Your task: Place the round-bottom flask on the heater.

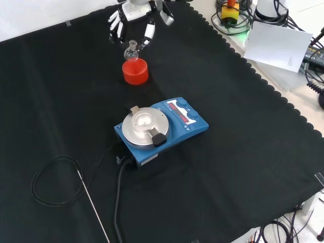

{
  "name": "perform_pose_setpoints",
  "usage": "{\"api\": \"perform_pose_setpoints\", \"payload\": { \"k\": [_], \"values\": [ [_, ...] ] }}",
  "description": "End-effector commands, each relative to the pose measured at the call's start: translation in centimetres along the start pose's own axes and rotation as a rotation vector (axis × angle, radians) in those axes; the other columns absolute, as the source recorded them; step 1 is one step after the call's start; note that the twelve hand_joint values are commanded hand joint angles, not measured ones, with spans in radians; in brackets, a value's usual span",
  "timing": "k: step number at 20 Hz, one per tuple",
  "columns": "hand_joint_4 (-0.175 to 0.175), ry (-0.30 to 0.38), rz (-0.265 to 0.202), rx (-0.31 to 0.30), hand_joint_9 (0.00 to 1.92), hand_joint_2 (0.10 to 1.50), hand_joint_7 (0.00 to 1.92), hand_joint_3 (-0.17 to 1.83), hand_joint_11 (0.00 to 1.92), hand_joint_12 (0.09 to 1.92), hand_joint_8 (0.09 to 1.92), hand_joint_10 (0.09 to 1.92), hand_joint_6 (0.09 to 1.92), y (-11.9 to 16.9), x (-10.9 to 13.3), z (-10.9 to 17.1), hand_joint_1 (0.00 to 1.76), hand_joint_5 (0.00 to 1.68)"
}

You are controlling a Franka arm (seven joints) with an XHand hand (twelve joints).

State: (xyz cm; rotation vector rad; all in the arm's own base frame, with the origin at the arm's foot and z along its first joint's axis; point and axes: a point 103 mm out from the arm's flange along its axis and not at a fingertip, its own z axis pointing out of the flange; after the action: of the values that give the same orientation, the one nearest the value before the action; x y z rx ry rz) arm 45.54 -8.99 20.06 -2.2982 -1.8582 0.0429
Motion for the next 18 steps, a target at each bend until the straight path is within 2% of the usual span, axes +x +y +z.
{"api": "perform_pose_setpoints", "payload": {
  "k": [1, 4, 18],
  "values": [
    [0.04, -0.053, -0.03, 0.031, 0.76, 0.64, 0.55, 0.81, 0.4, 1.33, 0.67, 0.56, 0.97, -1.9, 4.2, -4.0, 1.12, 1.14],
    [0.047, -0.058, -0.05, 0.032, 0.76, 0.64, 0.55, 0.83, 0.41, 1.33, 0.67, 0.56, 0.98, -1.6, 5.9, -4.6, 1.12, 1.14],
    [0.051, -0.116, -0.217, 0.053, 0.76, 0.63, 0.55, 0.84, 0.41, 1.33, 0.67, 0.56, 0.99, 2.0, 17.4, -6.1, 1.12, 1.14]
  ]
}}
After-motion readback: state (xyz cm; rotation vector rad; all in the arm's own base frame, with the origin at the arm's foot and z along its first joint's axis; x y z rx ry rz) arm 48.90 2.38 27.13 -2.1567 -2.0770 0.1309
